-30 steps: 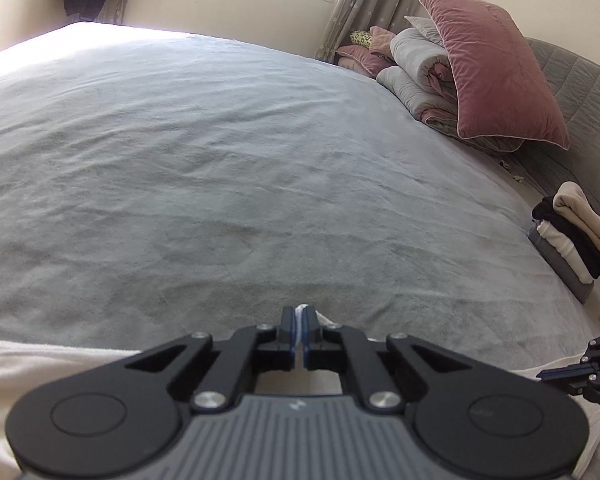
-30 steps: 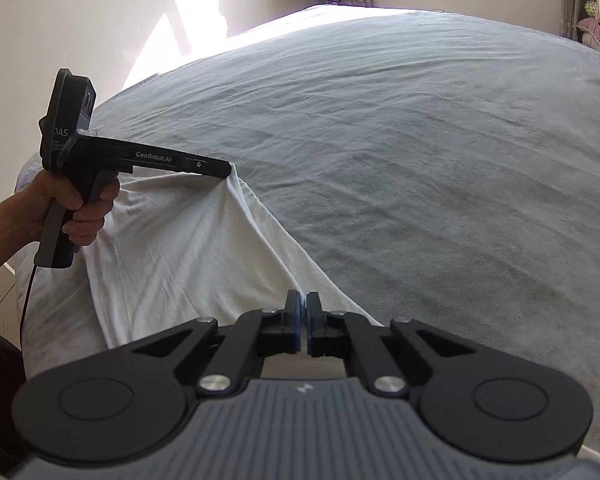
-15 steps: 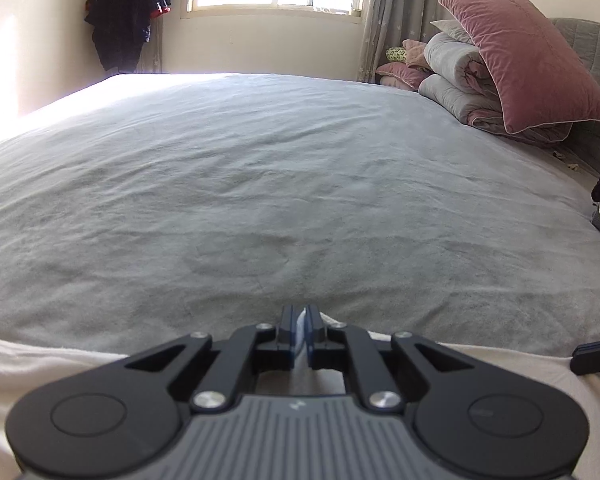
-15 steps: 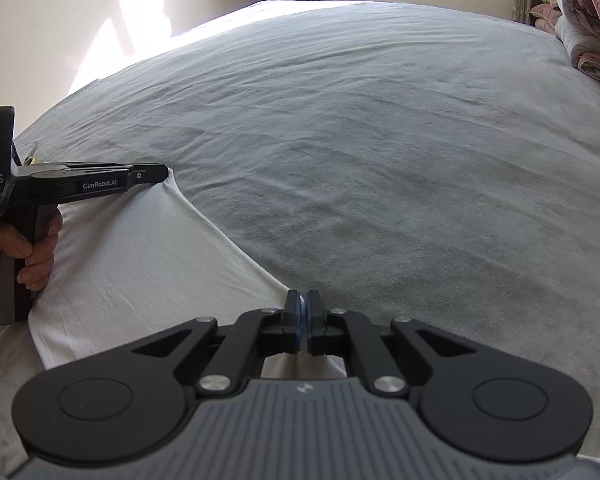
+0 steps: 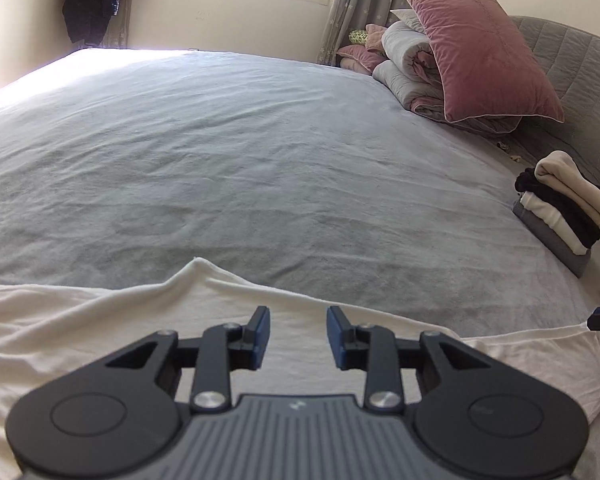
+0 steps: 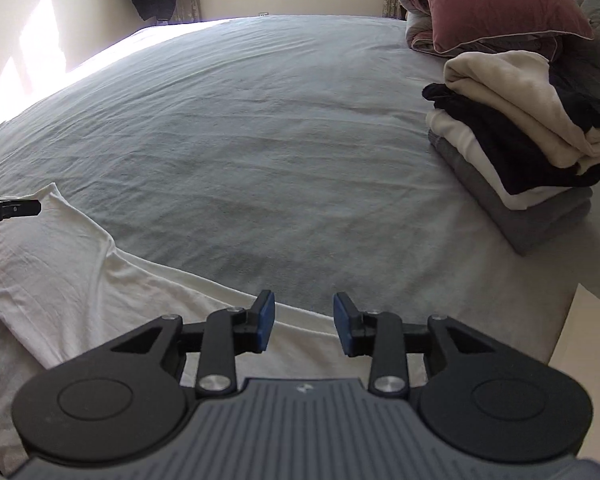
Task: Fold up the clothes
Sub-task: 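Open both grippers and release the folded white trousers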
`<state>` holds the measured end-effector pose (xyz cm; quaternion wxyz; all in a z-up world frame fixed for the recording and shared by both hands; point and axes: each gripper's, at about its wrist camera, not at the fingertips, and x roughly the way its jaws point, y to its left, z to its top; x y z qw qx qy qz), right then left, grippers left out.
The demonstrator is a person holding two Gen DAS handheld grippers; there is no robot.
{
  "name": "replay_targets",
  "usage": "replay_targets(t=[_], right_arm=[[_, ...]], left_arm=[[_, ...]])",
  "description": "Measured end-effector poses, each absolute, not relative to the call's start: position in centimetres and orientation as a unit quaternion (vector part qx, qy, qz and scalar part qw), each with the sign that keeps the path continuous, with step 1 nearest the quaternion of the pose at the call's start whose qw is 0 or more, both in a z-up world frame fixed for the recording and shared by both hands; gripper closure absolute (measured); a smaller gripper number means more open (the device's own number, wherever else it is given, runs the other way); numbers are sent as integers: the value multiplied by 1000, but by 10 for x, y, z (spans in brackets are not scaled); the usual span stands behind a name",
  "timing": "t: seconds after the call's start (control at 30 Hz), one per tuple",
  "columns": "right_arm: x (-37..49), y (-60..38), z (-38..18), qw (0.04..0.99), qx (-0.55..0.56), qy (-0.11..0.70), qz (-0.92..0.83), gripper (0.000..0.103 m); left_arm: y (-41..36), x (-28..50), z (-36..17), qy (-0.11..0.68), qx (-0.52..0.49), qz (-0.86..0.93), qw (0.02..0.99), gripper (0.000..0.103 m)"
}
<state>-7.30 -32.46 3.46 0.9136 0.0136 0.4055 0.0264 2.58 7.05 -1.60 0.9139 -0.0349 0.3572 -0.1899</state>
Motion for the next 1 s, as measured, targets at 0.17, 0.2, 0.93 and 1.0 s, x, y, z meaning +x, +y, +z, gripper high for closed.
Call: replay_targets(t=[0.17, 0.2, 0.93, 1.0], right_arm=[[-83, -342, 25, 909, 13, 416, 9, 66], [-84, -344, 22, 909, 13, 418, 9, 66], [-98, -363, 28, 931, -10, 364, -35, 102], [-95, -363, 27, 930, -13, 366, -40, 102]], left_arm=[[52, 20, -30, 357, -61, -205, 909, 71], [48, 21, -31, 356, -62, -205, 910, 71], [32, 25, -49, 332, -53, -196, 921, 72], [31, 24, -50, 330, -51, -195, 922, 72]])
